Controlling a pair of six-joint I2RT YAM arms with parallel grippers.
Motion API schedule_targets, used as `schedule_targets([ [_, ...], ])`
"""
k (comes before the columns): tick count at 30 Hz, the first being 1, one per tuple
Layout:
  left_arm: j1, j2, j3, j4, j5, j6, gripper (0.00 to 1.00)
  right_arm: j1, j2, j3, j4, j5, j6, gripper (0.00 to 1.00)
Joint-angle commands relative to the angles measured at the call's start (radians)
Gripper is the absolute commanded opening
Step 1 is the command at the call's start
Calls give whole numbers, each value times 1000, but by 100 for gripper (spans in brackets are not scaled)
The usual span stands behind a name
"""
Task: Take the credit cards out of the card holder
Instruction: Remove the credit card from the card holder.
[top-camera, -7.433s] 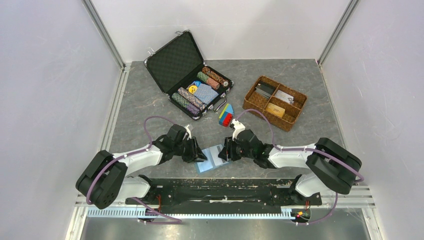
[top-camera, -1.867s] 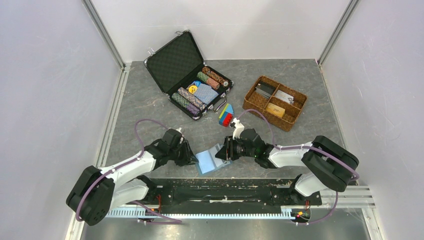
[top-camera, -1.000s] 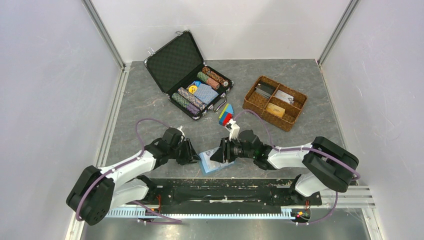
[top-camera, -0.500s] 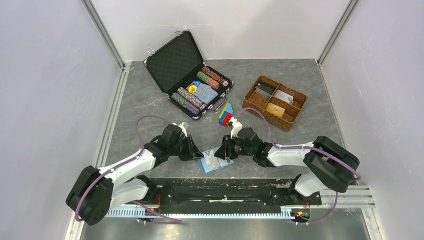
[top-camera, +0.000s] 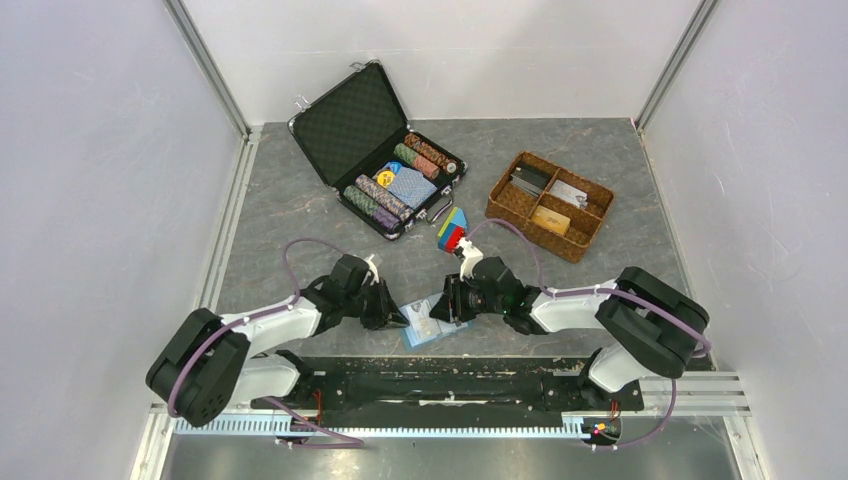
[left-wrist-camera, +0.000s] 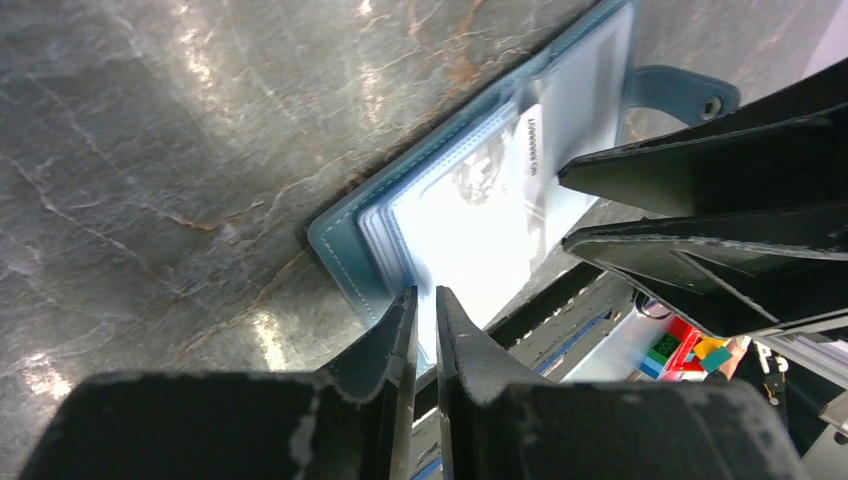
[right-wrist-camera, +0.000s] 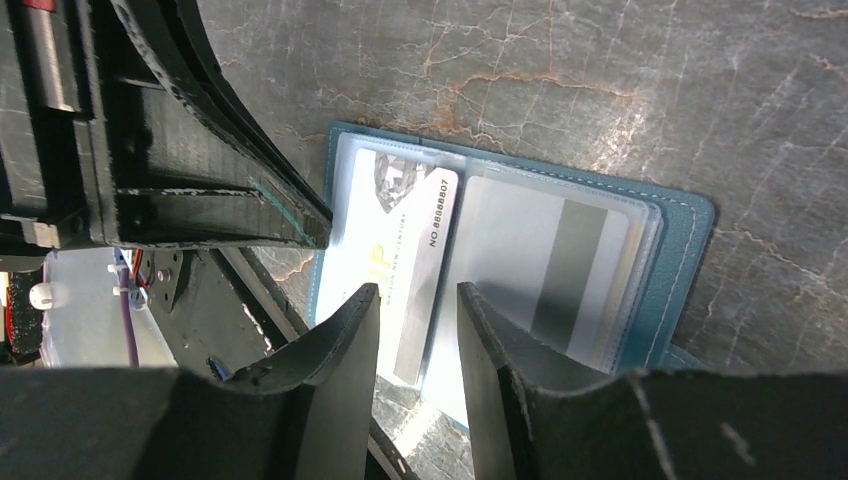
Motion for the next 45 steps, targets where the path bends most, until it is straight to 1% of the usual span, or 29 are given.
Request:
schedule_targets([
  [1, -3, 45, -23, 53, -9, -13, 18, -1, 26, 21, 67, -17, 0, 37],
  [7, -3, 43, -19, 26, -40, -7, 18, -1, 31, 17, 62, -16, 2, 37],
  [8, -3, 40, -17, -1, -46, -5, 18, -1, 30, 17, 57, -14, 2, 37],
  [27, -3, 64, 4, -92, -111, 9, 18, 18, 21, 32, -58, 37, 8, 37],
  [31, -3, 83, 6, -92, -108, 12, 18, 23, 28, 40, -50, 18, 14, 37],
  [45, -3, 99, 4, -89, -107, 17, 18, 14, 70, 17, 69, -62, 78, 37],
])
